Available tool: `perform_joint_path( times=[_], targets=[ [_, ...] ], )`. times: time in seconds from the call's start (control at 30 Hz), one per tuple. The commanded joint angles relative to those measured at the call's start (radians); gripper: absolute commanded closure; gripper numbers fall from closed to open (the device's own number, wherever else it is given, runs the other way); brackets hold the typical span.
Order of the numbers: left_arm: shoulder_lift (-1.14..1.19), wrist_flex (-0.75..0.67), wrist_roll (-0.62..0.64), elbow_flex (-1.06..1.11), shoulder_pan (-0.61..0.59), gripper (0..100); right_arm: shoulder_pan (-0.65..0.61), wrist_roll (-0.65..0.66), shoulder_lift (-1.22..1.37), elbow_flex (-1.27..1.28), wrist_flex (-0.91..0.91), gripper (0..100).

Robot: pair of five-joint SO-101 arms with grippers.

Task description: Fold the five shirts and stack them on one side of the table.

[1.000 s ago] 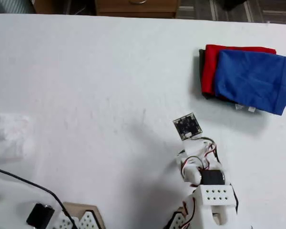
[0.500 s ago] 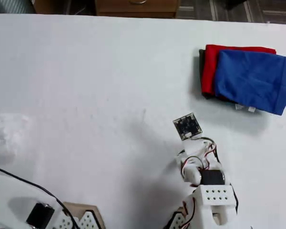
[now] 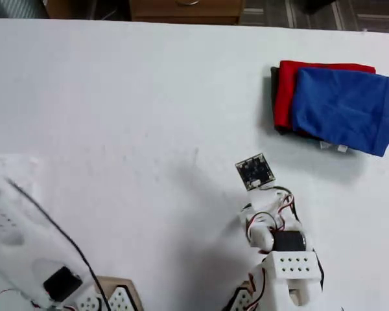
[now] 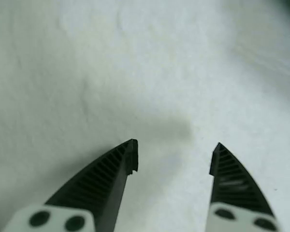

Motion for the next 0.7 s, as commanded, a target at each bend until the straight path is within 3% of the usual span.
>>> perform_joint_path(
  times=[0.0,0.2,0.4,0.53,0.67],
  targets=[
    [-0.310,0.017,0.017,0.246,0.204,97,-0.005,-0.008,-0.018,-0.005,-0.007,75.5],
    [-0.675,0.015,0.017,0.504,0.537,97,-0.005,-0.008,-0.018,-0.005,-0.007,75.5],
    [-0.919,0.015,0.017,0.588,0.821,97,-0.005,-0.008,-0.018,-0.005,-0.007,75.5],
    [-1.017,0.015,0.012,0.596,0.947,97,-0.005,-0.008,-0.018,-0.005,-0.007,75.5],
    [-1.025,0.014,0.011,0.650,0.976,97,-0.005,-0.008,-0.018,-0.005,-0.007,75.5]
  ],
)
